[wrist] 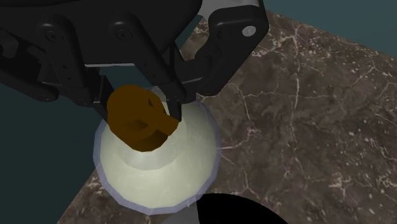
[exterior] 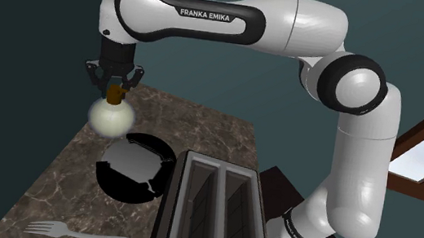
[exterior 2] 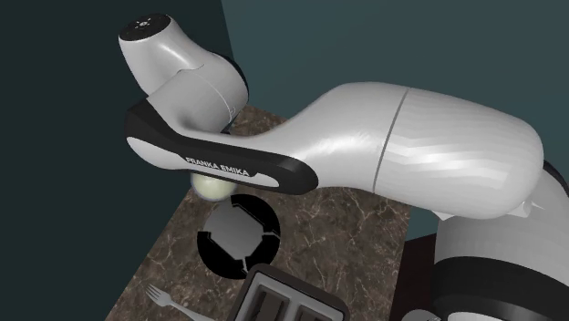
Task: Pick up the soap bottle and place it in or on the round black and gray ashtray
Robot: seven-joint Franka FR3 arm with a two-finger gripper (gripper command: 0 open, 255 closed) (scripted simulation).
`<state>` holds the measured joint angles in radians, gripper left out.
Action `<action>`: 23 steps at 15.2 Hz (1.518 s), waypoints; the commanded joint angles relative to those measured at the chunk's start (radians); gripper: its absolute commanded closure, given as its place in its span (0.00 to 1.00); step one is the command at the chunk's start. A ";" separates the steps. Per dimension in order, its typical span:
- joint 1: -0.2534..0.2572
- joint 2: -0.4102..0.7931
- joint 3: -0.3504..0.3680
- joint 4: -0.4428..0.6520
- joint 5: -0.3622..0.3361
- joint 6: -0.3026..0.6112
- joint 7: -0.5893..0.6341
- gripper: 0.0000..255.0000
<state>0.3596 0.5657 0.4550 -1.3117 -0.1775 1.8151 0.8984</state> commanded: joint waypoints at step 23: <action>0.082 0.071 -0.003 0.439 -0.020 -0.360 -0.005 1.00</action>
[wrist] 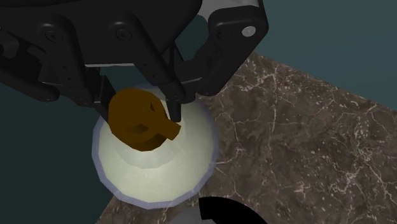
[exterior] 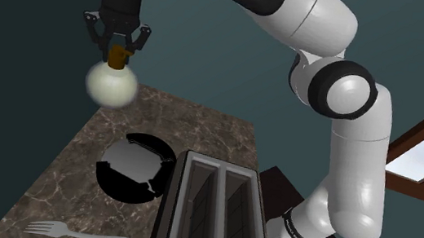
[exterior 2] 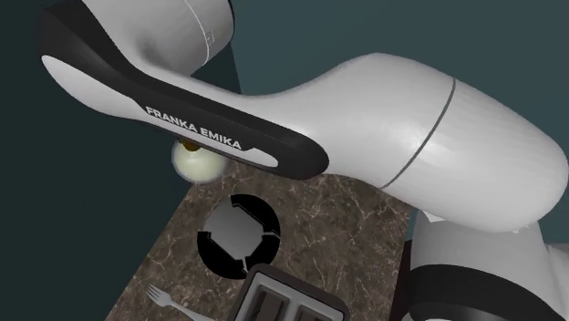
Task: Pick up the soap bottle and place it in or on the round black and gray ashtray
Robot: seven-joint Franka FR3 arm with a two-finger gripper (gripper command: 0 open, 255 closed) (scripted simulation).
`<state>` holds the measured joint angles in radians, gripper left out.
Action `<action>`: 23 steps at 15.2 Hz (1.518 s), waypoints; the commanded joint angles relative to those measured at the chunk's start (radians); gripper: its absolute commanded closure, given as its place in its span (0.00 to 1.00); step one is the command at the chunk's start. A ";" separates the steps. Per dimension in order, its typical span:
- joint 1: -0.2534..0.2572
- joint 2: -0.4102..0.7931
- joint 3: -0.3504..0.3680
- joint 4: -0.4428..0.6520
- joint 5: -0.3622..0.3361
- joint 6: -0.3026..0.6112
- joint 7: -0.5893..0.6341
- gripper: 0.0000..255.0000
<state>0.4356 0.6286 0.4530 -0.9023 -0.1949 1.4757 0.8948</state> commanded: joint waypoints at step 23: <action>-0.138 -0.617 0.069 -0.809 0.256 0.238 0.017 1.00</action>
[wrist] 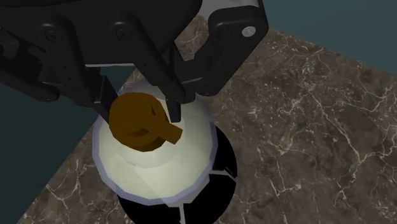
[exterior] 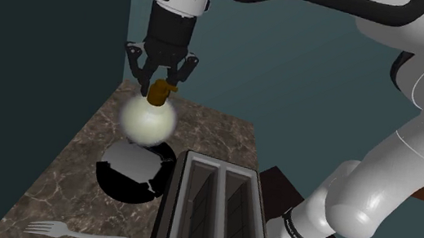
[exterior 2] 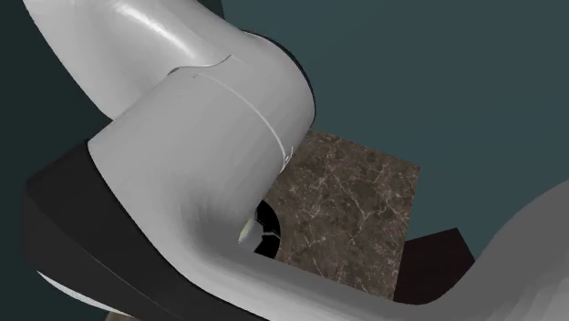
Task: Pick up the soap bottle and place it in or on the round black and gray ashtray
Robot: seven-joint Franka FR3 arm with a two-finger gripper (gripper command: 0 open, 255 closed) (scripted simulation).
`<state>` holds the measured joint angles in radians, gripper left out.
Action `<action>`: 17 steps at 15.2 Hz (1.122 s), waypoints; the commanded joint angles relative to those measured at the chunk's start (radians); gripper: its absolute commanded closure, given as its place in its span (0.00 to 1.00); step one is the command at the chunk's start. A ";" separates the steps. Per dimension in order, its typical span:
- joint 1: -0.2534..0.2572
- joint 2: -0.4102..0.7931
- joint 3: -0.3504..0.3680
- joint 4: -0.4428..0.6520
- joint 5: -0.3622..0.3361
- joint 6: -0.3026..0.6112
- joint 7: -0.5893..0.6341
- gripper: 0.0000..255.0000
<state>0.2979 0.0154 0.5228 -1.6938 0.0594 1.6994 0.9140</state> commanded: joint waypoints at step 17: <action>0.001 0.007 0.001 -0.208 -0.001 0.214 -0.010 1.00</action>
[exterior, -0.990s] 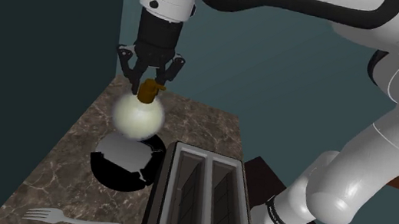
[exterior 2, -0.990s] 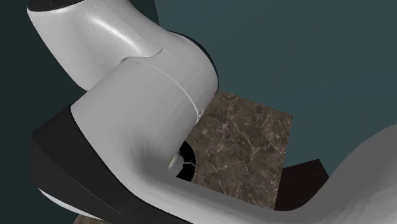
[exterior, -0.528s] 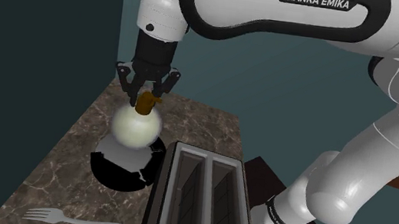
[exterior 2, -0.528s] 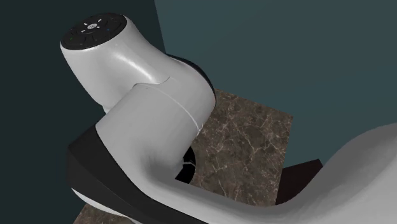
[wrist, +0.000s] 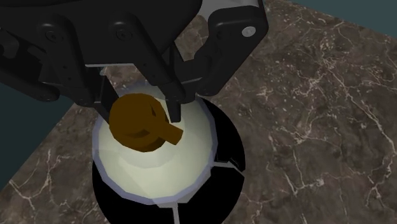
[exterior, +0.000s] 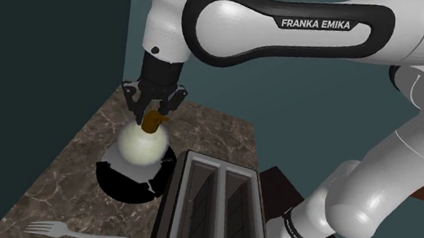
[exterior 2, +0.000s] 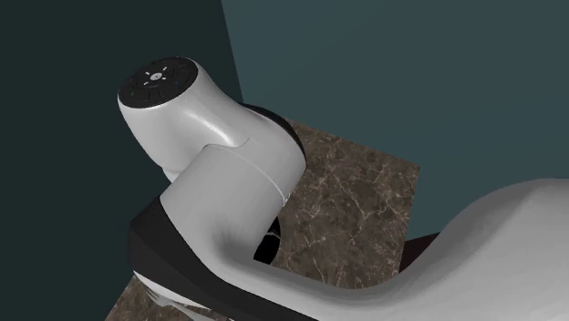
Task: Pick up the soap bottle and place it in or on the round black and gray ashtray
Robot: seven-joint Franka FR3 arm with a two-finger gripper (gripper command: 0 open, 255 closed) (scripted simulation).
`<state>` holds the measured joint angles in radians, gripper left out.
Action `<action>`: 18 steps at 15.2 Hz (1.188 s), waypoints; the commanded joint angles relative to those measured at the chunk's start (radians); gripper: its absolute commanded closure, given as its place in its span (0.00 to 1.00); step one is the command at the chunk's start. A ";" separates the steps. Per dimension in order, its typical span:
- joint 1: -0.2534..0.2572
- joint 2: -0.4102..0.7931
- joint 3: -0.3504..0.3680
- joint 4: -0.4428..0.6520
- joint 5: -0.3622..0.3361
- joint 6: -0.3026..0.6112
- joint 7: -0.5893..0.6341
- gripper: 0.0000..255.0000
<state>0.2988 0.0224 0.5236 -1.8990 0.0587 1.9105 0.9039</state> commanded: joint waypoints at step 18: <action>-0.005 -0.012 -0.004 0.112 0.004 -0.122 -0.003 0.00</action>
<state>0.2944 0.0119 0.5196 -1.7879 0.0619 1.7914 0.9017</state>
